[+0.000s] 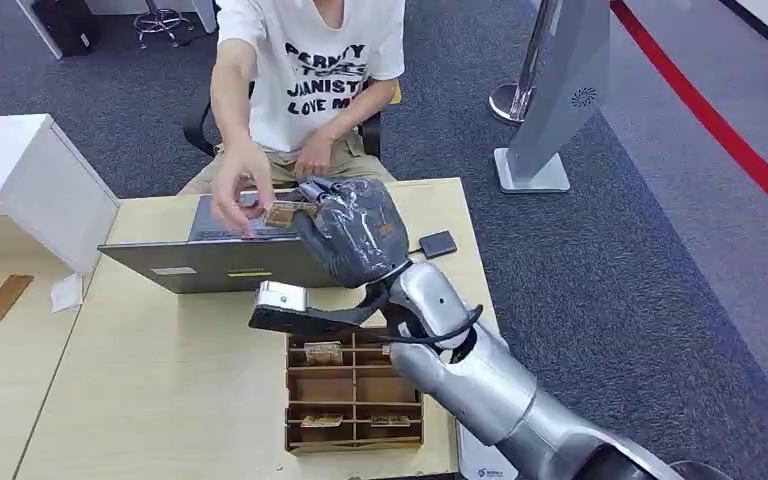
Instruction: Pass the card to the sensor for recognition and then transmit it.
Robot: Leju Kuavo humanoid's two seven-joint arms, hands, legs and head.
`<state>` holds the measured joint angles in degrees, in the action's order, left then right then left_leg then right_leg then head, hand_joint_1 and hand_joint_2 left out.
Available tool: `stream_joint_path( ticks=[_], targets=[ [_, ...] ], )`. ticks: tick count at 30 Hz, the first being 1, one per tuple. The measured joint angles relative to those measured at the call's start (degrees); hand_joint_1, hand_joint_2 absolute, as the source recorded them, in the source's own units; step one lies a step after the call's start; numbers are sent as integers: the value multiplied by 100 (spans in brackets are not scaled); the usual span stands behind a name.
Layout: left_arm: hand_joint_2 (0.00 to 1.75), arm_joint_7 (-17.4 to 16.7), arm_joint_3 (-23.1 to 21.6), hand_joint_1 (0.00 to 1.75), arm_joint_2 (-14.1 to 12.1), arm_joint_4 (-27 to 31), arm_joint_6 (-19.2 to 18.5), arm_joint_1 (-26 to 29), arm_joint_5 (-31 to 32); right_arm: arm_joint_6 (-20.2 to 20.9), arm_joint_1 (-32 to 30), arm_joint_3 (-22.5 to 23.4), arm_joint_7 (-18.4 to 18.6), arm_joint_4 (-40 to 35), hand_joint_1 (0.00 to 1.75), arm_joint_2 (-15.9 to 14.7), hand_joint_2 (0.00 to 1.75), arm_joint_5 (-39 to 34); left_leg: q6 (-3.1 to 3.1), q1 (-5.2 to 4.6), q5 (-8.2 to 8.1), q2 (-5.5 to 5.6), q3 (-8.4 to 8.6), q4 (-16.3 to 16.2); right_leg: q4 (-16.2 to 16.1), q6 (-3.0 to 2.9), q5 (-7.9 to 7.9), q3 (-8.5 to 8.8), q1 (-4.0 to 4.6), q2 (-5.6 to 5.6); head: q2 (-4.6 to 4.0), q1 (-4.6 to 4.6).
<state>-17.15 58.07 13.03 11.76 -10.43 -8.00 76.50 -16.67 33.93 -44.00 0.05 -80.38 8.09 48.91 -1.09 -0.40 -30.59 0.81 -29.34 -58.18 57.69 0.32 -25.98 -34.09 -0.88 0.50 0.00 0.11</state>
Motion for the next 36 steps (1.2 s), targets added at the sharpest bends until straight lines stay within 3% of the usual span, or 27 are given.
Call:
stream_joint_path(
  ticks=[12, 21, 29, 36],
  targets=[
    [0, 94, 136, 0, 42, 0, 243, 148, -337, -400, -1213, 890, -700, -1249, 175, -48, 175, -2201, -1, -1, -4, -1, -2, 0, -3, 1, -1, -4, 0, -1, 0, -2],
    [0, 150, 369, 0, 39, 0, 313, 210, -610, 158, -1979, 1312, -829, -1802, 175, -368, 175, -3253, -2, -1, -5, 3, 0, 0, -4, 1, -2, -2, 1, -4, 0, -2],
    [0, 153, 686, 0, 35, 0, 389, 226, -925, 836, -3537, 1858, -1362, -2422, 175, -837, 175, -4183, -7, -1, -13, 6, -6, 1, -5, 3, -10, -3, 0, -9, 0, -2],
    [0, 153, 842, 0, 37, 0, 411, 227, -1062, 1136, -4427, 2307, -1489, -2847, 175, -1001, 175, -4677, -4, -2, -16, 4, -6, 1, -8, 3, -10, -3, -1, -8, 0, -2]
  ],
)
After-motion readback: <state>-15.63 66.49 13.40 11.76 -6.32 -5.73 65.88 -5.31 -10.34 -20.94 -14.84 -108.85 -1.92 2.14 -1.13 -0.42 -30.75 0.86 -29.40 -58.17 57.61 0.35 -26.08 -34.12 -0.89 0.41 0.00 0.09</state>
